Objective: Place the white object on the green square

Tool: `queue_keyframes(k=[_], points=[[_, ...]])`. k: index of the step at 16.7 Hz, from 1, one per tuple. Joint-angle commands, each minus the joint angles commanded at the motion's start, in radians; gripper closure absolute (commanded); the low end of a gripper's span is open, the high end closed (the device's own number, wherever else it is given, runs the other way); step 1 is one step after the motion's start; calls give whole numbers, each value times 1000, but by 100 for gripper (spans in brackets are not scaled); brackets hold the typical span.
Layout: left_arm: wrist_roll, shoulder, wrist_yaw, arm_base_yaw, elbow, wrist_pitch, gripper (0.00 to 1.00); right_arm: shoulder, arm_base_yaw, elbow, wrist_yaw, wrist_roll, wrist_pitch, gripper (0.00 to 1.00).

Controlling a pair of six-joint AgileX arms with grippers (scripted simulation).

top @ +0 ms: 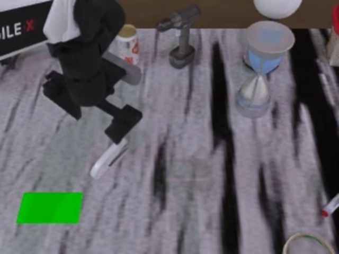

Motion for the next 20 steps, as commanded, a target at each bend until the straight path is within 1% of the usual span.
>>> queue_keyframes(k=[3,10,15,20], points=[[3,16,0,-2,-28,39,0,0,0,0,0,0,0,0],[5,128,1,-3,-188,319,0,0,0,0,0,0,0,0],[5,142,1,-3,-206,346,0,0,0,0,0,0,0,0],[5,142,1,-3,-206,346,38,0,0,0,0,0,0,0]])
